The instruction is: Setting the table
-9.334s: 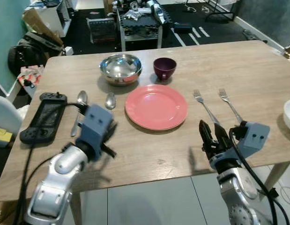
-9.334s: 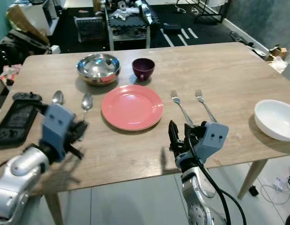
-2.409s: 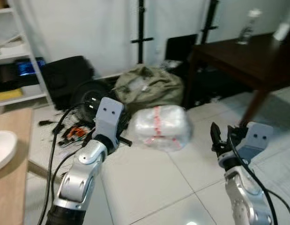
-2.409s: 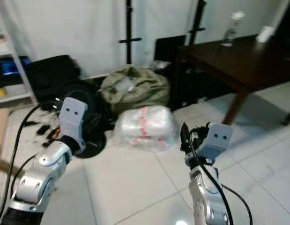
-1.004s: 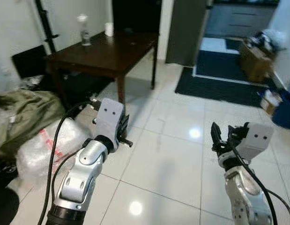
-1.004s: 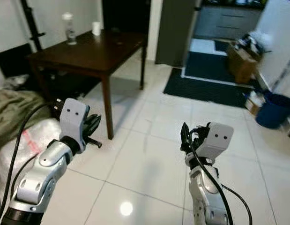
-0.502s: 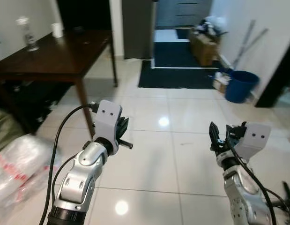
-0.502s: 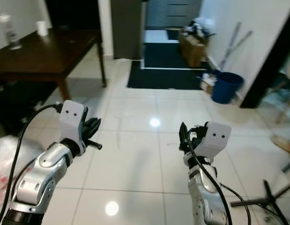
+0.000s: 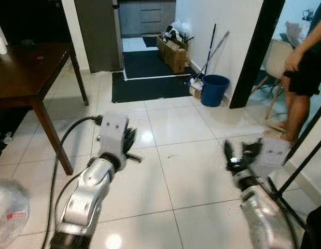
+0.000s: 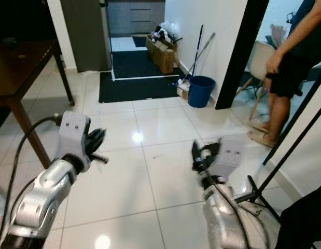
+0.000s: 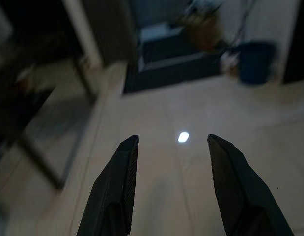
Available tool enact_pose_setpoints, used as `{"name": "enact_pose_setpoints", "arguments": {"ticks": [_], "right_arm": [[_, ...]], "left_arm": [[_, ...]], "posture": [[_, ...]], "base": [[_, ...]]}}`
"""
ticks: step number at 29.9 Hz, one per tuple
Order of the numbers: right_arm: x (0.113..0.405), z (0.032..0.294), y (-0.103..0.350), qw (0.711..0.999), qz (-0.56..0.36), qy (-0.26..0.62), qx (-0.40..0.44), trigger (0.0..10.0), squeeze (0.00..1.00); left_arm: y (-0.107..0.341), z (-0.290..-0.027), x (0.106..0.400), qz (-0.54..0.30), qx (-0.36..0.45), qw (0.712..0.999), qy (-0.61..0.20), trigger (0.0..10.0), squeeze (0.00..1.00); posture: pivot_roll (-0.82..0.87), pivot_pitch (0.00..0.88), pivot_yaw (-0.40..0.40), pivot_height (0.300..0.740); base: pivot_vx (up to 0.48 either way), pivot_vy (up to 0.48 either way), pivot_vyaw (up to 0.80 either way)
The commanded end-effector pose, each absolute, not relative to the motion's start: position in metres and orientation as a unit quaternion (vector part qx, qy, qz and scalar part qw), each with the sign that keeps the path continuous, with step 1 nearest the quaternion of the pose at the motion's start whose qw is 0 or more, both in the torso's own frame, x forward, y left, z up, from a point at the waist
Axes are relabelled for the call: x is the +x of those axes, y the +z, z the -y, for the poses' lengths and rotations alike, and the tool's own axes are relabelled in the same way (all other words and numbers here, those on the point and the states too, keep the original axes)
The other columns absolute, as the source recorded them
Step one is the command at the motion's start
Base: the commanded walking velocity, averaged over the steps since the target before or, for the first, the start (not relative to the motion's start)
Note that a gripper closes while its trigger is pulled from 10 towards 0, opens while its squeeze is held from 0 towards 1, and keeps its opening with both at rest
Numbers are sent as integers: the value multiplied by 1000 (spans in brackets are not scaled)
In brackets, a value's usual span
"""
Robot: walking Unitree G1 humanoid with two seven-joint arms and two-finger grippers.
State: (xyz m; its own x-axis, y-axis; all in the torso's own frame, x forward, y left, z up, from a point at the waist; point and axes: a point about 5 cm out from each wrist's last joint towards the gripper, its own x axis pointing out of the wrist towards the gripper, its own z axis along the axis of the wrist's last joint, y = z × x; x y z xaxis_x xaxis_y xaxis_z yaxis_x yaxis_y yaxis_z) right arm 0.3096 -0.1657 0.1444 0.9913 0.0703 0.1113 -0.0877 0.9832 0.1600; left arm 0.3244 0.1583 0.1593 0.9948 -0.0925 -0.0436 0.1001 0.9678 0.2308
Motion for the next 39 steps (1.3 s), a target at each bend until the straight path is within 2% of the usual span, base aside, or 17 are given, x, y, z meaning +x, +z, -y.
{"name": "enact_pose_setpoints", "arguments": {"ticks": [1,2,4,7,13,18,23,39], "right_arm": [[310,159,133,995,33,59,76,10000,0],[310,159,133,995,33,59,76,10000,0],[308,150,114,994,-4,85,74,10000,0],[304,148,92,993,-40,92,65,10000,0],[297,163,60,993,-90,65,32,10000,0],[274,193,20,986,-162,23,-3,10000,0],[267,195,11,984,-173,29,-8,10000,0],[274,193,12,989,-150,17,5,10000,0]], "left_arm": [[143,-171,322,-38,135,990,-14,10000,0],[143,-171,322,-38,135,990,-14,10000,0],[115,-197,309,-82,144,985,37,10000,0],[97,-205,294,-98,166,981,35,10000,0],[78,-186,277,-95,185,978,-25,10000,0],[57,-173,259,-113,171,977,-51,10000,0],[50,-172,252,-115,165,978,-51,10000,0],[52,-163,257,-86,186,974,-94,10000,0]], "posture": [[62,25,60,740],[62,25,60,740],[89,31,31,740],[96,33,23,740],[95,38,17,740],[92,43,9,740],[90,44,1,740],[79,36,11,740]], "base": [[0,0,0],[0,0,0],[308,0,0],[441,0,0],[480,0,0],[480,0,0],[480,0,0],[480,0,0]]}}
